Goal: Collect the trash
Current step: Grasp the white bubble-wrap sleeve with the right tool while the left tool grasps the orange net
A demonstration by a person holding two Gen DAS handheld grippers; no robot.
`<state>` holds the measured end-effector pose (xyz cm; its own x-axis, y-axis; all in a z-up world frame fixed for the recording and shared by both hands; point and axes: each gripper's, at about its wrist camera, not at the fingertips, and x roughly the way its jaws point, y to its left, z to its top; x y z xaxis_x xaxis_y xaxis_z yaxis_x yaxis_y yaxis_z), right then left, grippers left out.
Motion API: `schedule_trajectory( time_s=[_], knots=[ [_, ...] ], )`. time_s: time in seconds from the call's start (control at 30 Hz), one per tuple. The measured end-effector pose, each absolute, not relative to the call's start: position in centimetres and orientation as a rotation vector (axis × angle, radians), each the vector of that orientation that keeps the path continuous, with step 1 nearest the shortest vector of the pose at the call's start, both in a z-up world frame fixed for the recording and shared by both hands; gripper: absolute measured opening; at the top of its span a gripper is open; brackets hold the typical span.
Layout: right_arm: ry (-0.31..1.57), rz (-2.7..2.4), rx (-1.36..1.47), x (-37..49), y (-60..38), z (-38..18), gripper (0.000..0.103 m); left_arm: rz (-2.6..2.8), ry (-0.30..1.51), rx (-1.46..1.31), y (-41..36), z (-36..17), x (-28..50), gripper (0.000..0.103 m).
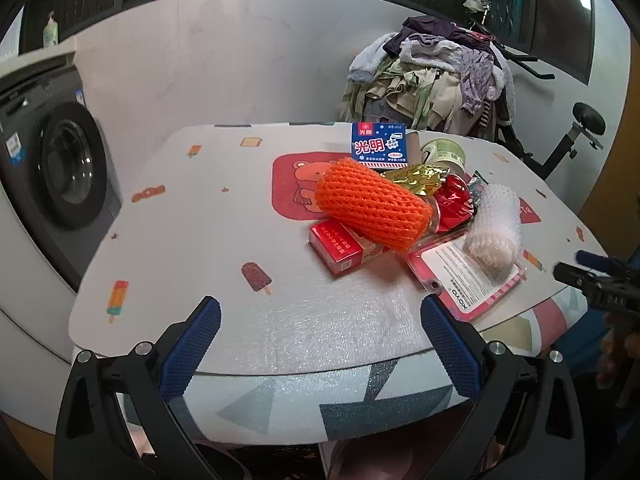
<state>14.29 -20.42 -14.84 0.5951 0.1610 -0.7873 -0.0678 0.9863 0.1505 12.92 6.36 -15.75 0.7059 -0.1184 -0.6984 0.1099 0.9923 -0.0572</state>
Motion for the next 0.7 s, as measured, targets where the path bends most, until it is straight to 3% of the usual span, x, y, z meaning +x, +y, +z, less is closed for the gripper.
schedule_trajectory(
  time_s=[0.2, 0.3, 0.33, 0.37, 0.4, 0.47, 0.7],
  knots=[
    [0.916, 0.099, 0.328, 20.1, -19.9, -15.7, 0.097, -0.131, 0.804, -0.056, 7.1, -16.3, 14.4, 0.097],
    [0.968, 0.087, 0.46, 22.6, -20.5, -17.3, 0.097, -0.146, 0.828, -0.101, 7.4, -16.4, 15.3, 0.09],
    [0.983, 0.108, 0.495, 23.0, -20.6, -17.6, 0.079, -0.152, 0.836, -0.112, 7.4, -16.5, 15.4, 0.087],
    [0.997, 0.116, 0.501, 23.2, -20.6, -17.7, 0.054, -0.163, 0.848, -0.128, 7.4, -16.5, 15.8, 0.084],
    [0.987, 0.112, 0.49, 23.1, -20.5, -17.1, 0.054, -0.171, 0.852, -0.135, 7.3, -16.5, 15.9, 0.083],
    [0.946, 0.134, 0.447, 22.5, -20.3, -15.8, 0.033, -0.187, 0.857, -0.146, 7.2, -16.4, 16.3, 0.081],
    [0.812, 0.092, 0.247, 19.3, -21.3, -12.4, 0.032, -0.247, 0.858, -0.154, 5.3, -15.3, 17.8, 0.081]
  ],
)
